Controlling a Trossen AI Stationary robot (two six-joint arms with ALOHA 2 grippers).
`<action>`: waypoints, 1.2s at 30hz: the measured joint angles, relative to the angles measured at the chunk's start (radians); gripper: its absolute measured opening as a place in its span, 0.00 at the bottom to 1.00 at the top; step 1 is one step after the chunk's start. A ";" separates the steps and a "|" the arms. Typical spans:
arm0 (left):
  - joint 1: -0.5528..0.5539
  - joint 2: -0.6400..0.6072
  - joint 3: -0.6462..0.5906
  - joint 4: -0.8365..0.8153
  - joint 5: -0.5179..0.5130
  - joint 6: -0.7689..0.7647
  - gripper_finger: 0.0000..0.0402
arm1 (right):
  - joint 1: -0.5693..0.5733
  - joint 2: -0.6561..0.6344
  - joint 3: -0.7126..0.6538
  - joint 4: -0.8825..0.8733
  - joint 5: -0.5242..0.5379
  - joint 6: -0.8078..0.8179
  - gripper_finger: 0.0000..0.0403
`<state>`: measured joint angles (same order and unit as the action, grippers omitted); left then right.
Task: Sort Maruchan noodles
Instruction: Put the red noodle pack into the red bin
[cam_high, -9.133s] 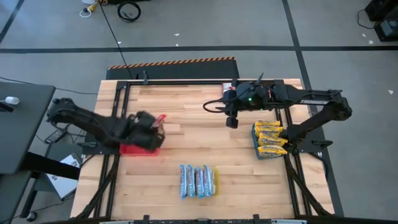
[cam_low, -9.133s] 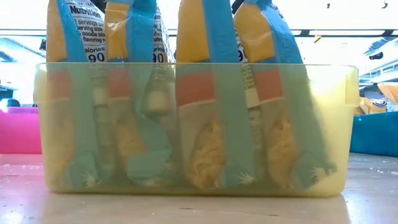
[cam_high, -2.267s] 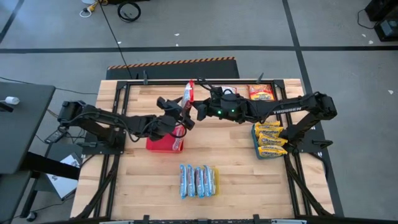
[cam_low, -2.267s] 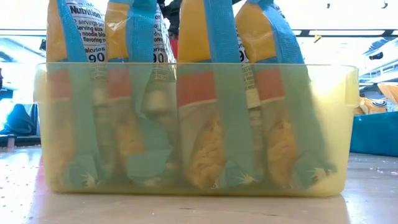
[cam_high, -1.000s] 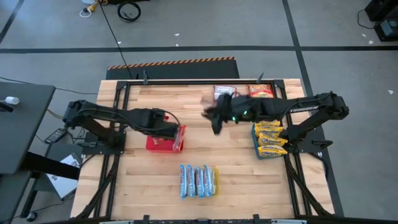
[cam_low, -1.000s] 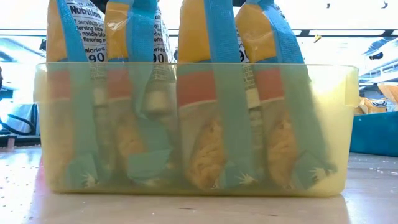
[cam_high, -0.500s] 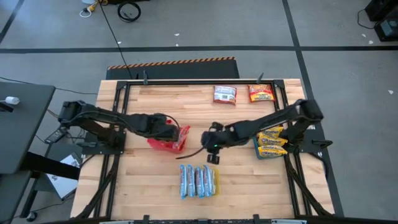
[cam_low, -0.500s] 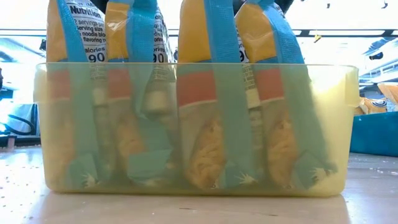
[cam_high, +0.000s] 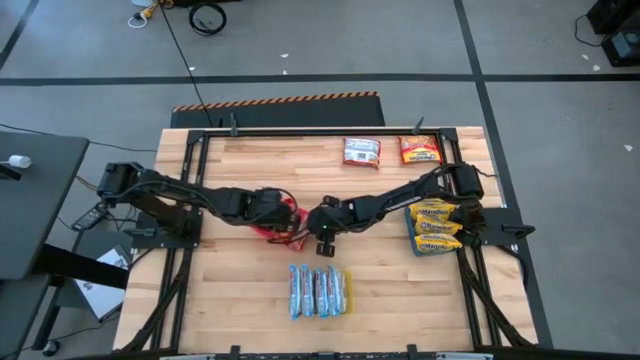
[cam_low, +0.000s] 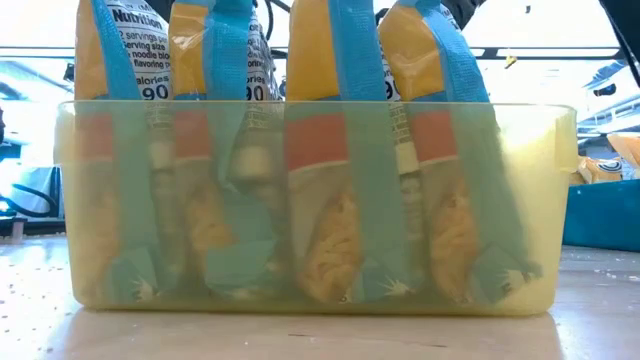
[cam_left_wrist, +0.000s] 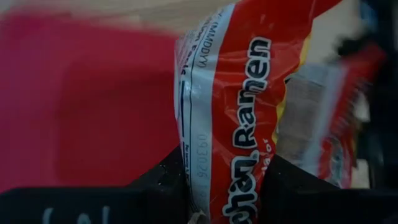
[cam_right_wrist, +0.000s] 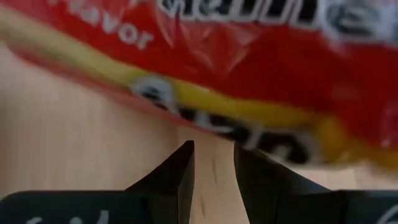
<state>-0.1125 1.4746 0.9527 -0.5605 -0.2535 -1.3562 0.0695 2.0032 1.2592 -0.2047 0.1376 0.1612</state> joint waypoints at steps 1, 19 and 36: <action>-0.006 0.000 0.000 0.009 0.003 0.024 0.31 | -0.006 0.004 0.000 0.035 -0.008 0.003 0.29; -0.004 -0.001 0.000 -0.075 -0.031 -0.207 0.35 | -0.063 0.007 -0.001 0.189 -0.046 0.082 0.29; 0.042 -0.010 0.003 -0.042 0.079 -0.115 0.73 | -0.059 -0.084 0.004 0.049 -0.057 0.062 0.29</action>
<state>-0.0708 1.4641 0.9553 -0.6021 -0.1749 -1.4714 0.0105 1.9193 1.2629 -0.1558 0.0809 0.2228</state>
